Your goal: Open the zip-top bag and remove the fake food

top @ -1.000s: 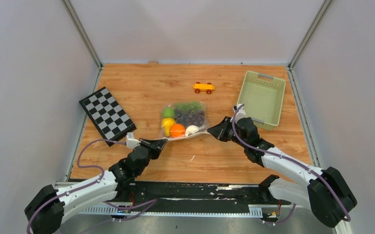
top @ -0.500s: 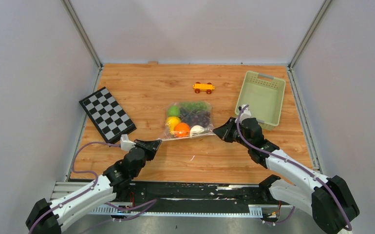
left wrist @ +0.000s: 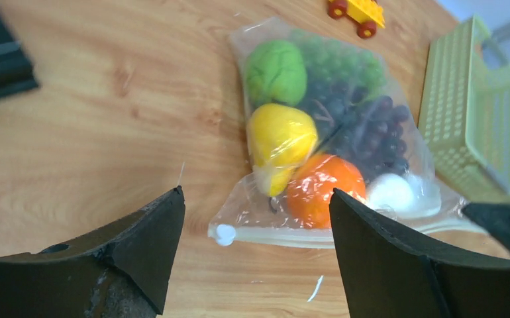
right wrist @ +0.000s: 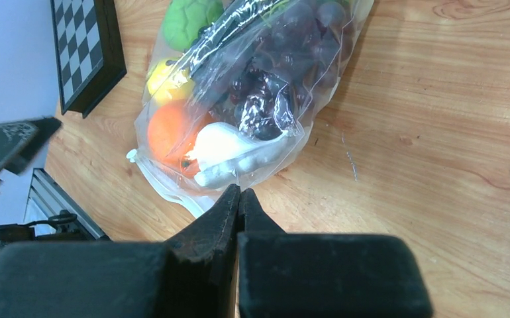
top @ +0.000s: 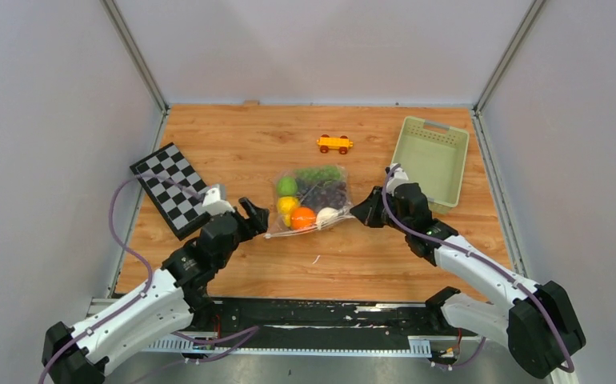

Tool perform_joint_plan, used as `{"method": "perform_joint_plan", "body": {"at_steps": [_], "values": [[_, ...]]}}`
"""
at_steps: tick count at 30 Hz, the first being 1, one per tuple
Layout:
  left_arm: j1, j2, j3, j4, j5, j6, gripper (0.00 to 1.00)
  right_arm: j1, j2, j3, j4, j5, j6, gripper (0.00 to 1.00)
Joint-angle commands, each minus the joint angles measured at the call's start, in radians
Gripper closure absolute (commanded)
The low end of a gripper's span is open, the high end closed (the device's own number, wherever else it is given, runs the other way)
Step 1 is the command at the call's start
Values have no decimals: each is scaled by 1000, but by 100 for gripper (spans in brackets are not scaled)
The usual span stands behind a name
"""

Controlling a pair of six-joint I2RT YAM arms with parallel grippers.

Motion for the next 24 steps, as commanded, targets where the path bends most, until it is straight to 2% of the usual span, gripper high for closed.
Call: {"method": "perform_joint_plan", "body": {"at_steps": [1,3,7,12,24], "values": [[2,178,173,4,190,526,8,-5,17,71,-31,-32,-70,100],[-1,270,259,-21,293,637,1,-4,20,68,-31,-37,-73,100],[-21,427,361,-74,359,769,0,-5,21,67,-32,-45,-71,100],[-76,528,423,-63,348,851,0,-5,17,64,-62,-48,-74,100],[-268,719,550,-58,197,1042,2,-11,27,57,-55,-67,-81,100]]}}
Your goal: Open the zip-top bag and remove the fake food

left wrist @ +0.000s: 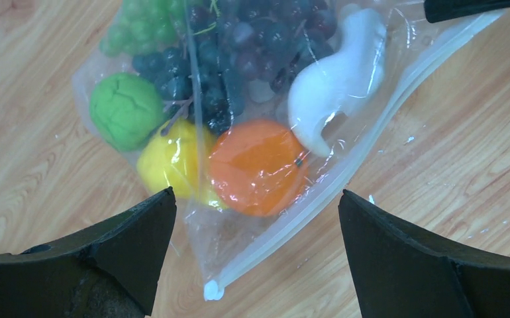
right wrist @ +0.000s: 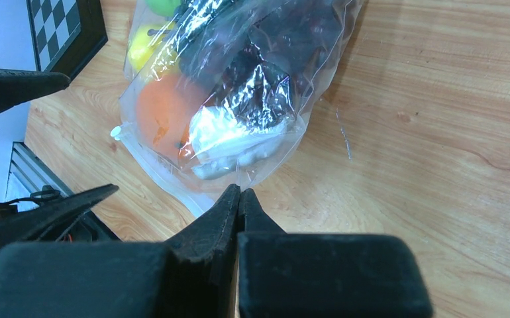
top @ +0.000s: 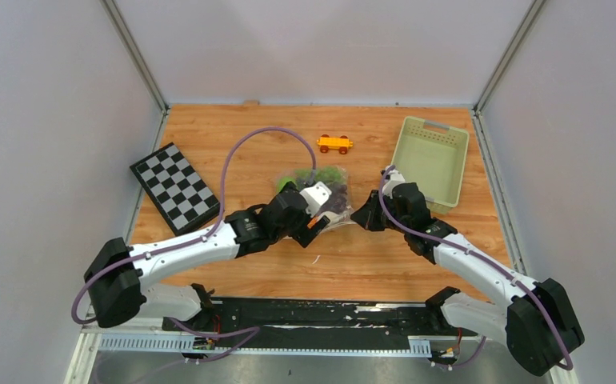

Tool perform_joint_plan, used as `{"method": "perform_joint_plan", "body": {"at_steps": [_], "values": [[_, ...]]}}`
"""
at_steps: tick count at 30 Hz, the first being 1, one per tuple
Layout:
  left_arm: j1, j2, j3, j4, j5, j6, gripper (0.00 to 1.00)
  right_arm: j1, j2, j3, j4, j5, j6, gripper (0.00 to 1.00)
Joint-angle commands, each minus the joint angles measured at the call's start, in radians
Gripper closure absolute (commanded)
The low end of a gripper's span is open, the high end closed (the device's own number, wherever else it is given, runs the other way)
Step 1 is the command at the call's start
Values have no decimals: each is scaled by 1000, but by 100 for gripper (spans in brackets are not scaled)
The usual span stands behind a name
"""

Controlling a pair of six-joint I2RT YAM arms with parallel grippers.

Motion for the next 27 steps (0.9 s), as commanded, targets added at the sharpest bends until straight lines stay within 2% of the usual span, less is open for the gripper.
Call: {"method": "perform_joint_plan", "body": {"at_steps": [1,20,27], "values": [[-52,63,57,0,-72,119,2,-5,1,28,36,-20,-18,100],[-72,136,69,-17,-109,141,3,-11,0,14,44,-32,-13,100],[-73,164,71,4,-163,140,4,-12,-2,11,46,-34,-13,100]]}}
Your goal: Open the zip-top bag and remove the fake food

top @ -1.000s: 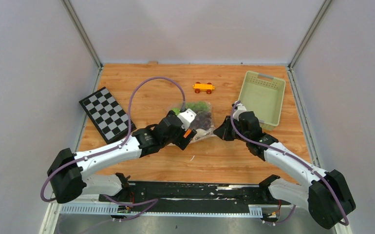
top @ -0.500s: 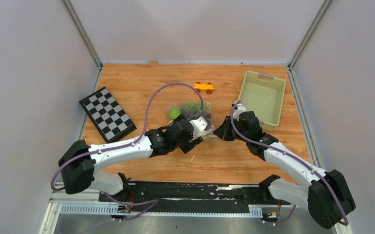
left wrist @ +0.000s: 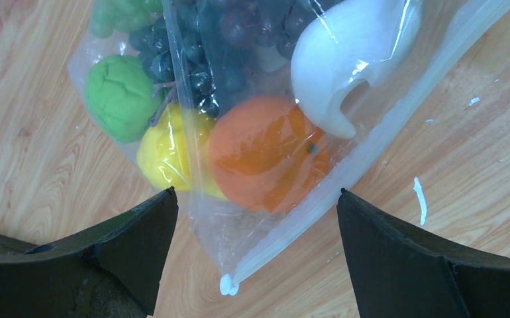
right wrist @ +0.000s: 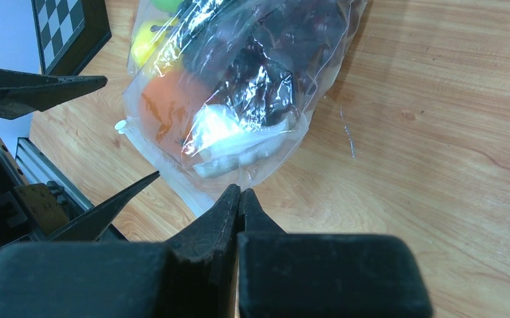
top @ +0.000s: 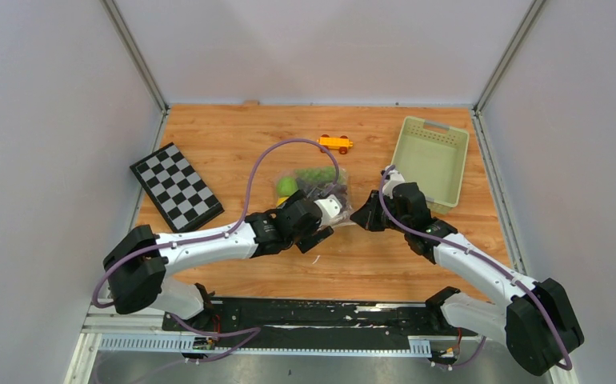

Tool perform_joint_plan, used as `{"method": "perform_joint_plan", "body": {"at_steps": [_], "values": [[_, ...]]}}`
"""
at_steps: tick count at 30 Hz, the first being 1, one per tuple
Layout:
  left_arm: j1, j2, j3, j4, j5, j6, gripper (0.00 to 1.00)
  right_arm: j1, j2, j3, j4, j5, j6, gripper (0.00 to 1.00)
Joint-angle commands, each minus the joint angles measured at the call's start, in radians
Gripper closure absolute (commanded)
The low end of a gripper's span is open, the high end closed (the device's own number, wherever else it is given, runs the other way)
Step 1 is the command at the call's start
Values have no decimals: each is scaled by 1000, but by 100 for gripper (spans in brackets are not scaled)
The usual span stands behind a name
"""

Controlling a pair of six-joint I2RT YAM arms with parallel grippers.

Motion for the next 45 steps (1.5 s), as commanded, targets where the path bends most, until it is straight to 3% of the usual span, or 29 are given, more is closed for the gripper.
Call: {"method": "perform_joint_plan", "body": {"at_steps": [1,15,27,33,38,45], "values": [[-5,14,40,35,-57,13,5,-5,-2,10,47,-12,-12,100],[-5,-8,36,72,-67,-6,11,-5,-1,14,45,-18,-12,100],[-4,31,4,151,27,-12,12,-6,11,9,45,-27,-9,100],[-8,79,13,177,35,14,19,-6,18,7,75,-38,-2,100],[-14,102,8,184,5,34,34,-10,7,6,69,-34,-3,100],[-29,101,-33,209,-64,35,39,-20,7,2,70,-43,-2,100]]}}
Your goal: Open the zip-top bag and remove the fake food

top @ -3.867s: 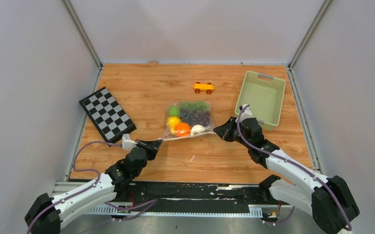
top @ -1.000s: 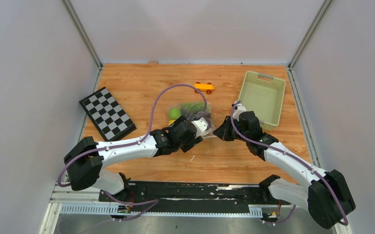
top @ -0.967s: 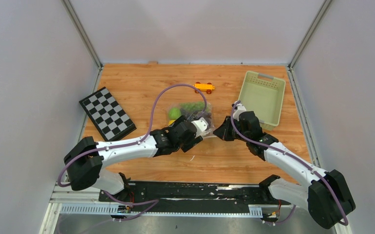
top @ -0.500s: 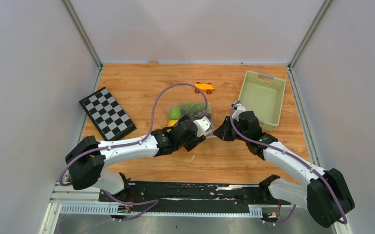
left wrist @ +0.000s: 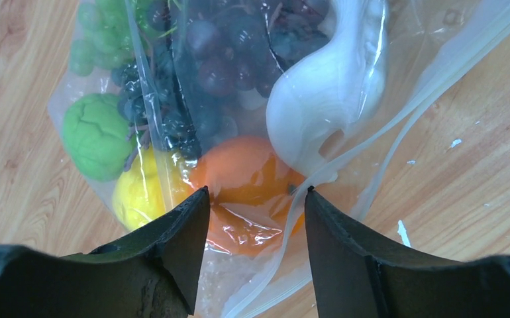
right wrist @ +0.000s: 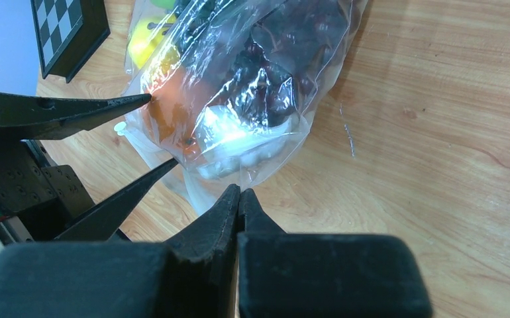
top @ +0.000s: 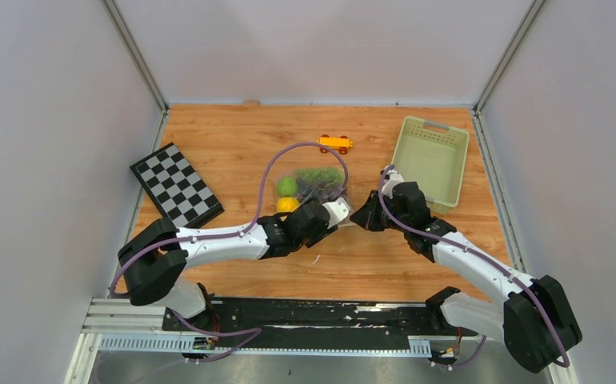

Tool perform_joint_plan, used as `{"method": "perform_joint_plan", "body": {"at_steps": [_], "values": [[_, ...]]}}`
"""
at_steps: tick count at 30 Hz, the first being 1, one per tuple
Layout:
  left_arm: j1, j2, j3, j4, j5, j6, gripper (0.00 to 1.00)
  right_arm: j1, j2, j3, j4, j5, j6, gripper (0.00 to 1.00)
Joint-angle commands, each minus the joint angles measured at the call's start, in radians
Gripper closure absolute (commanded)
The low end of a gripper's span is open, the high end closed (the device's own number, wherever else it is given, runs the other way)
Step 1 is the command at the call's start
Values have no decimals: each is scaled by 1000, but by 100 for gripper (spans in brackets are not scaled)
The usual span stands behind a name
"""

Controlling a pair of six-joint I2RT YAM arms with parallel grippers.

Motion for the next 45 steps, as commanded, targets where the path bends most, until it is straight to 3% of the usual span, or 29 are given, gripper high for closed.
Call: {"method": "perform_joint_plan", "body": {"at_steps": [1,10,22,27,36,41,45], "values": [[-11,-4,-32,50,-82,16,40,-11,-14,2,62,-24,-2,100],[-11,-40,-86,56,-160,10,43,-27,-13,3,64,-30,0,100],[-11,-136,-72,-22,-145,-22,79,-51,27,46,64,-40,-12,100],[-11,-164,28,-138,-147,-18,100,-61,96,121,55,-41,-39,100],[14,-45,339,-429,-184,-8,100,-83,316,413,-43,-53,-161,100],[65,72,526,-548,-159,-48,100,-92,387,561,-129,-31,-236,91],[80,122,582,-560,-111,-83,100,-94,337,557,-175,45,-272,66]]}}
